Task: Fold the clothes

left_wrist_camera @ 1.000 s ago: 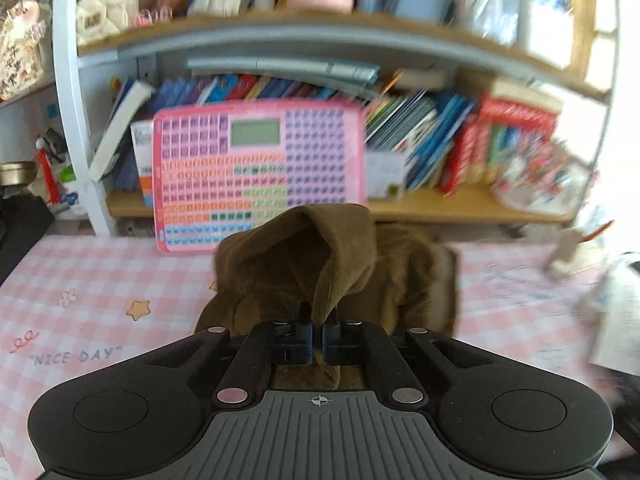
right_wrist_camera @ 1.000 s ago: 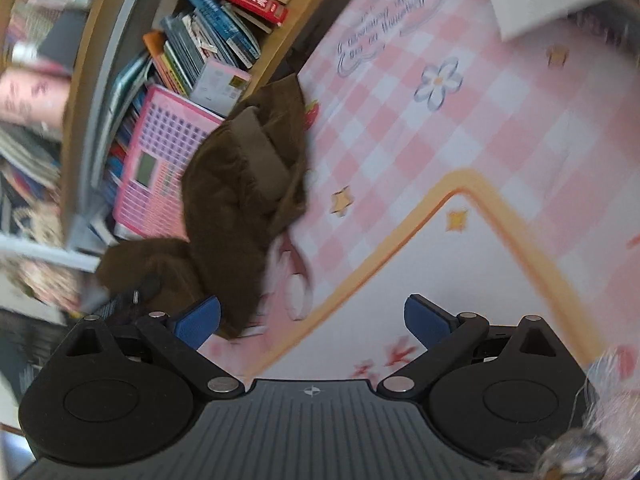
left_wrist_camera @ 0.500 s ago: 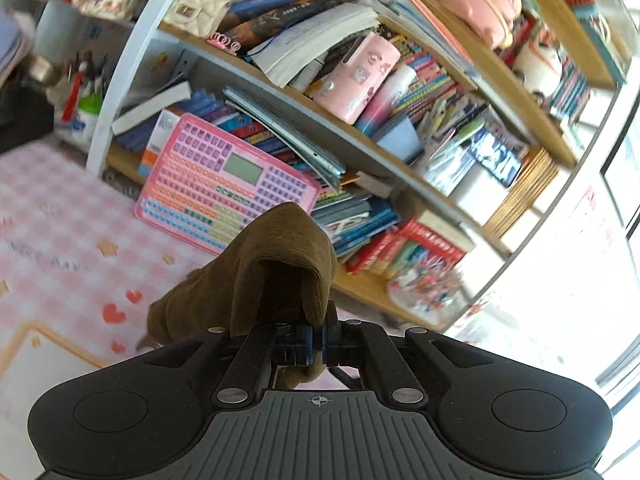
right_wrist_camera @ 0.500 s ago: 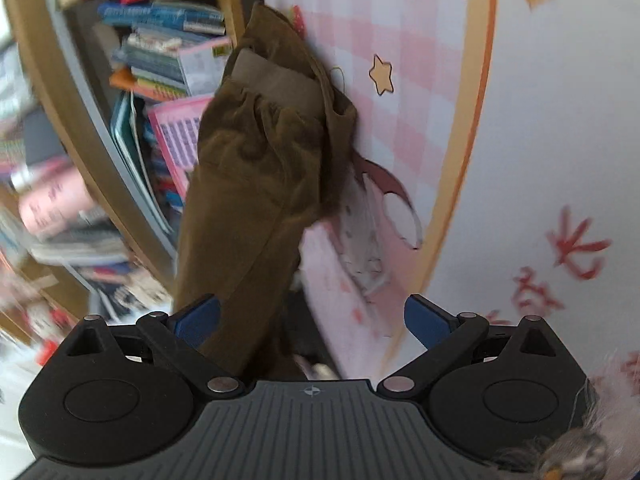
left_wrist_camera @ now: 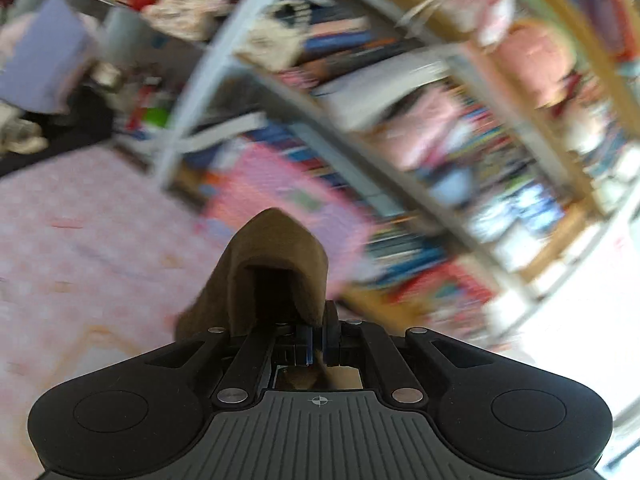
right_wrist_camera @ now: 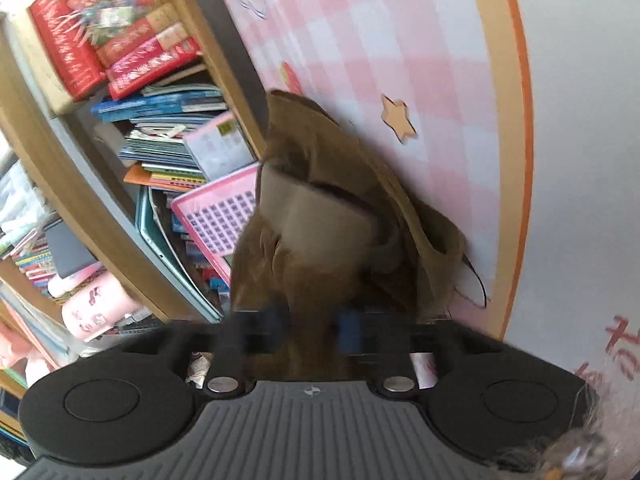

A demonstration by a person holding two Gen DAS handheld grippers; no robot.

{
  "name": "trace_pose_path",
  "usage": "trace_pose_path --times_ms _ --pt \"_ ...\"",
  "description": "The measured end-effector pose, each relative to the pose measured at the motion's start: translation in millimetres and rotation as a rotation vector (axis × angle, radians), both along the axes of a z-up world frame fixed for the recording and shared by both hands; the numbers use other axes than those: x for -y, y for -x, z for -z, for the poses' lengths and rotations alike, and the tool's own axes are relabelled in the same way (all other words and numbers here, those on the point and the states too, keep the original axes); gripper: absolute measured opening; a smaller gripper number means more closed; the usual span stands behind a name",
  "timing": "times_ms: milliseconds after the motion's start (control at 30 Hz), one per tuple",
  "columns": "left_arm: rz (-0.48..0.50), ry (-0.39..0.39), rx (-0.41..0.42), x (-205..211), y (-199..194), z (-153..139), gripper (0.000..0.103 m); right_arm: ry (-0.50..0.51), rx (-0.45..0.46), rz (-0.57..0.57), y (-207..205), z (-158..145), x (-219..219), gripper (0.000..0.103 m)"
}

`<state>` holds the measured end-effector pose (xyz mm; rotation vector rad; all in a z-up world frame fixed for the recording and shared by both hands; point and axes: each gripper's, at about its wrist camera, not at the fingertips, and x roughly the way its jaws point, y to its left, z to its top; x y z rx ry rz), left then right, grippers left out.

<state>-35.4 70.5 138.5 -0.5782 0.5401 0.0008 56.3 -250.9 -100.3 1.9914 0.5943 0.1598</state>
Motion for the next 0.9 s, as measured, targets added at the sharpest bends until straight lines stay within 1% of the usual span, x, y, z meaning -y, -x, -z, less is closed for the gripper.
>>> trace_pose_path --times_ms 33,67,100,133,200,233,267,300,333,367,433,467,533,633,700,767,800,833,867,900 --pt "-0.017 -0.033 -0.049 -7 -2 12 0.003 0.032 0.011 0.002 0 -7 2 0.008" --pt "-0.03 -0.063 -0.1 -14 -5 24 0.006 0.062 0.03 0.004 -1 -14 5 0.008" --pt "-0.023 -0.081 -0.16 -19 -8 40 0.011 0.099 0.042 0.005 -3 -22 8 0.007" --pt "-0.025 -0.104 -0.217 -22 -12 55 0.012 0.139 0.053 0.007 -4 -29 9 0.007" --pt "-0.005 -0.156 -0.319 -24 -18 79 0.021 0.22 0.054 0.011 -4 -39 13 0.006" --pt "0.011 -0.18 -0.345 -23 -20 87 0.023 0.264 0.05 0.012 -4 -44 15 0.006" --pt "0.027 -0.2 -0.367 -23 -20 93 0.03 0.303 0.046 0.02 -3 -48 18 0.006" --pt "0.052 -0.194 -0.373 -25 -19 97 0.042 0.341 0.042 0.029 -2 -52 22 0.005" --pt "0.076 -0.19 -0.378 -26 -18 101 0.047 0.376 0.049 0.047 -2 -58 27 0.005" --pt "0.097 -0.191 -0.381 -28 -16 103 0.053 0.409 0.058 0.067 -2 -66 33 0.005" --pt "0.138 -0.209 -0.392 -32 -12 108 0.058 0.504 0.132 0.107 -5 -96 45 0.005" --pt "0.156 -0.223 -0.398 -33 -9 111 0.058 0.57 0.184 0.124 -7 -116 50 0.005" --pt "0.174 -0.238 -0.399 -41 -6 113 0.058 0.74 0.309 0.145 -12 -169 55 0.006" --pt "0.162 -0.204 -0.364 -58 -2 110 0.058 0.97 0.539 0.117 -14 -254 39 0.006" --pt "0.153 -0.181 -0.329 -70 0 107 0.058 1.101 0.703 0.043 -12 -300 11 0.006" --pt "0.151 -0.167 -0.304 -80 0 104 0.058 1.202 0.838 -0.093 -9 -327 -24 0.006" --pt "0.15 -0.16 -0.296 -85 -1 104 0.058 1.241 0.876 -0.188 -9 -332 -45 0.006" --pt "0.147 -0.153 -0.291 -90 -1 105 0.058 1.264 0.88 -0.296 -11 -327 -67 0.006" --pt "0.144 -0.146 -0.287 -94 -2 106 0.058 1.282 0.876 -0.406 -13 -319 -89 0.006" --pt "0.141 -0.14 -0.283 -99 -2 107 0.058 1.29 0.847 -0.538 -17 -299 -114 0.006"
